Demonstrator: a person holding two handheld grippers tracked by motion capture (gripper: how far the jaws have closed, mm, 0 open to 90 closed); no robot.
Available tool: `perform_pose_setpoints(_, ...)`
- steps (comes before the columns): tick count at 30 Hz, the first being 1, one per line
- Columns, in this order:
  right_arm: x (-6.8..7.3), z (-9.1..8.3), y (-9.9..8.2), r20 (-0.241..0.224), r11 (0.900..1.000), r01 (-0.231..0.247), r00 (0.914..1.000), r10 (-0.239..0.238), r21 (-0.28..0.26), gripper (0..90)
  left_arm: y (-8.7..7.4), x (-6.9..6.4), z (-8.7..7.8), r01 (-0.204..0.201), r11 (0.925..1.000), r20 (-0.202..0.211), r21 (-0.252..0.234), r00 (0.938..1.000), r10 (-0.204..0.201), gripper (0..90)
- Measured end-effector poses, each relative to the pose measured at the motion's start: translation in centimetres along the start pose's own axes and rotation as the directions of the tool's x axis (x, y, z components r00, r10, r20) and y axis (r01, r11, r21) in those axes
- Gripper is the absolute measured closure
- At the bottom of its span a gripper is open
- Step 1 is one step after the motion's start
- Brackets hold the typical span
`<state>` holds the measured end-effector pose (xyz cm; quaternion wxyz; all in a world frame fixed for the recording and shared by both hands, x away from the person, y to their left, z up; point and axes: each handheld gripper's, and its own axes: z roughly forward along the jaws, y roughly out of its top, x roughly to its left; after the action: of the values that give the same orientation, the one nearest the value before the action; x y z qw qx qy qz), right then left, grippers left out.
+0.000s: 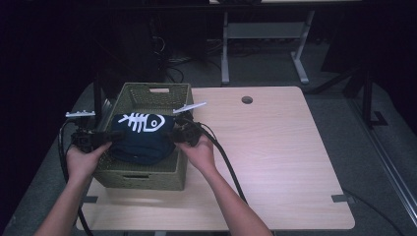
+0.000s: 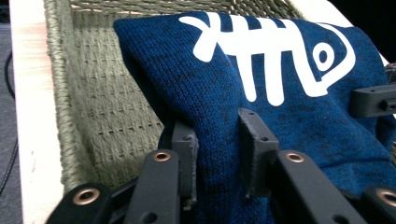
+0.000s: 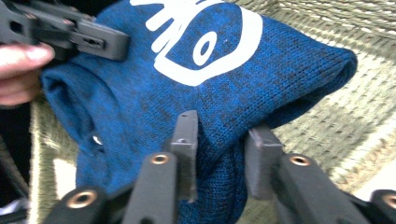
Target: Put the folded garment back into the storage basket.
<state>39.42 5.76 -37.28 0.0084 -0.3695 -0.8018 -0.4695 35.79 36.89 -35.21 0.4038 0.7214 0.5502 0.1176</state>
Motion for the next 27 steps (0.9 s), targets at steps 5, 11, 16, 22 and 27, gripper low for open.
perform_pose_setpoints(5, 0.3, -0.4, 0.1, 0.115, 0.9975, 0.07, 0.991, -0.068, -0.008, 47.8, 0.1, 0.3, -0.2, 0.007, 0.9997, -0.054, -0.023, 0.9985, -0.008, 55.9)
perform_pose_setpoints(11, -0.5, -1.9, 0.5, 0.082, 0.9975, 0.053, 0.9954, -0.049, -0.047, 48.0, 0.4, 0.2, -0.9, 0.017, 0.9978, -0.02, -0.064, 0.9996, -0.019, 56.2)
perform_pose_setpoints(16, -1.0, -3.0, 0.6, 0.035, 0.9972, 0.038, 0.9988, -0.036, -0.065, 46.8, 0.5, -0.6, -0.8, 0.005, 0.997, 0.008, -0.078, 1.0, -0.004, 55.8)
perform_pose_setpoints(22, -1.4, -4.3, 0.4, 0.005, 0.9941, 0.052, 0.9986, -0.052, -0.095, 44.8, 0.9, -1.7, -0.4, 0.008, 0.996, 0.051, -0.089, 0.9987, -0.003, 55.3)
perform_pose_setpoints(27, -2.0, -5.5, 0.1, -0.028, 0.9912, 0.044, 0.9985, -0.048, -0.125, 41.6, 1.2, -3.1, 0.0, -0.013, 0.9951, 0.086, -0.098, 0.9961, 0.021, 54.3)
